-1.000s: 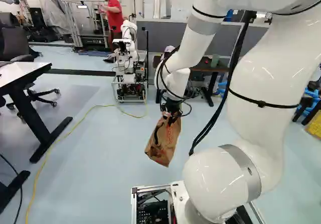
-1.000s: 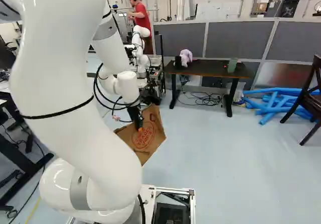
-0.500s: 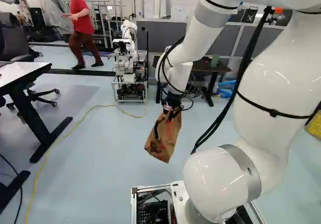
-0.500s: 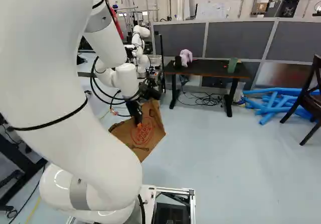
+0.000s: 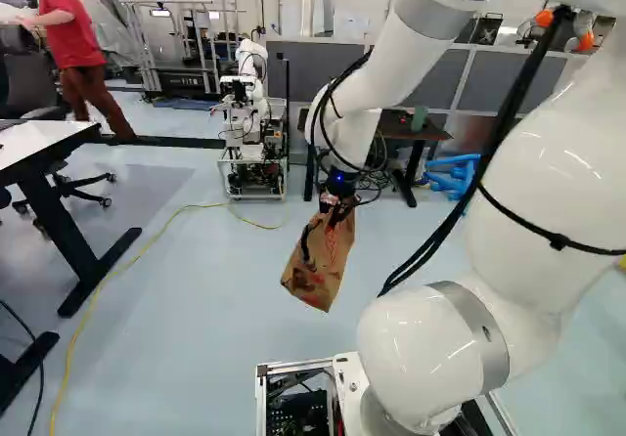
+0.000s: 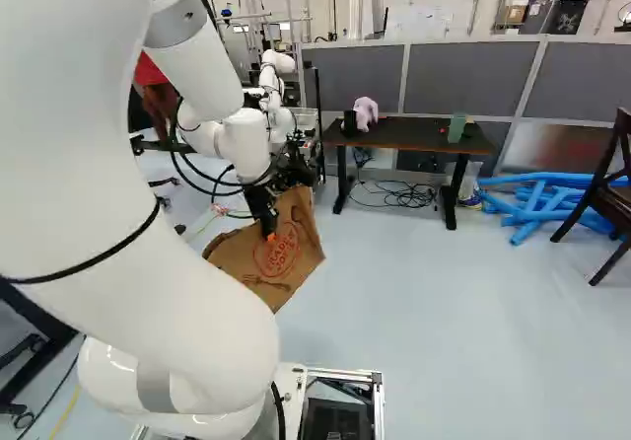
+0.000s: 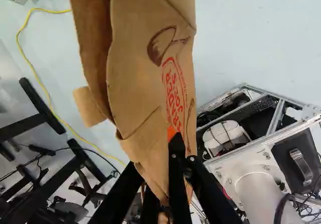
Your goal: Pick up the bag on the ground and place it on the table
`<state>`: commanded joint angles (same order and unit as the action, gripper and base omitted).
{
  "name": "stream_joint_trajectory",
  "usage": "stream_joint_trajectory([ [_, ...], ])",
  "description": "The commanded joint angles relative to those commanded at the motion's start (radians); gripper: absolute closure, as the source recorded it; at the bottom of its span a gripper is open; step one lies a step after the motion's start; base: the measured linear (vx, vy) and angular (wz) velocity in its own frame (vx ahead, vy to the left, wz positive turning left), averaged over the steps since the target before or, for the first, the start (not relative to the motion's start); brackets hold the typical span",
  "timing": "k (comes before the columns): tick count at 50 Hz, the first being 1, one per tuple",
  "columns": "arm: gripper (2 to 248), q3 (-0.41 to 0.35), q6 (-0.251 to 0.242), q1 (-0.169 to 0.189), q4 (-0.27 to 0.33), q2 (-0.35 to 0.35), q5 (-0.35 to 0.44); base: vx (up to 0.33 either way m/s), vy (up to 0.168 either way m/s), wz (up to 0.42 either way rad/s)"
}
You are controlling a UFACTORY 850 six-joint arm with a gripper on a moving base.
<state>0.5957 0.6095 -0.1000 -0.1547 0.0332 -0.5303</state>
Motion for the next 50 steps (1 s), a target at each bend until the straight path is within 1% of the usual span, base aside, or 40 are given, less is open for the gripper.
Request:
stream_joint_trajectory([
  [11, 229, 0.009, 0.000, 0.004, 0.000, 0.035, -0.041, 0.000, 0.000, 0.000],
  [26, 229, 0.025, 0.000, 0.023, 0.000, 0.078, -0.101, 0.000, 0.000, 0.000],
  [38, 229, 0.047, 0.000, 0.048, 0.000, 0.102, -0.149, 0.000, 0.000, 0.000],
  [50, 229, 0.084, 0.000, 0.079, 0.000, 0.110, -0.197, 0.000, 0.000, 0.000],
])
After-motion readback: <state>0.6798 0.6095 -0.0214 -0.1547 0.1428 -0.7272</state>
